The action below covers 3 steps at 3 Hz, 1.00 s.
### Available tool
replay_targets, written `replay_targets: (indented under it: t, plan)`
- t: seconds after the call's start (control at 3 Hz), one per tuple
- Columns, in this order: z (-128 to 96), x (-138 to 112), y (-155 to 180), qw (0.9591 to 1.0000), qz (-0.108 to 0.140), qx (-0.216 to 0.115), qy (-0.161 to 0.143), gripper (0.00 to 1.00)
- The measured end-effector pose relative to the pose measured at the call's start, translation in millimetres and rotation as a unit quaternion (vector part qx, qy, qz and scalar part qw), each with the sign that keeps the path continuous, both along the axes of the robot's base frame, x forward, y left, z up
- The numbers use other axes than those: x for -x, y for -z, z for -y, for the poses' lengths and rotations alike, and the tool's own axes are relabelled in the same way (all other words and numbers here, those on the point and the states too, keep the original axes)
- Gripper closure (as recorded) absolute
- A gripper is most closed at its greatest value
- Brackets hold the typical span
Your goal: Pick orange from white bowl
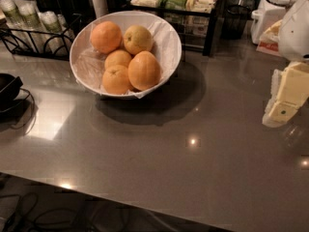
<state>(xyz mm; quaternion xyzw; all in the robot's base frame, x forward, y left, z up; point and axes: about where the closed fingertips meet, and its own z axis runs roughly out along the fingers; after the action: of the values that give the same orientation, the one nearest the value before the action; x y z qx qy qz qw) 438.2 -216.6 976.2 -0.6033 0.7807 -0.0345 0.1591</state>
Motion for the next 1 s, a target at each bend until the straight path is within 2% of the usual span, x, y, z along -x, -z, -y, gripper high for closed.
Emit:
replay_targets:
  t: [0.33,0.67,1.0]
  plan:
    - [-0.3,-0.3,0.1,1.0000,0.000,0.000,0.000,0.00]
    - [-13.1,-14.1,4.4,0.9998,0.003,-0.015,-0.013,0.00]
    - [-57.9,-52.7,8.3,0.9971,0.001,-0.049,-0.059,0.00]
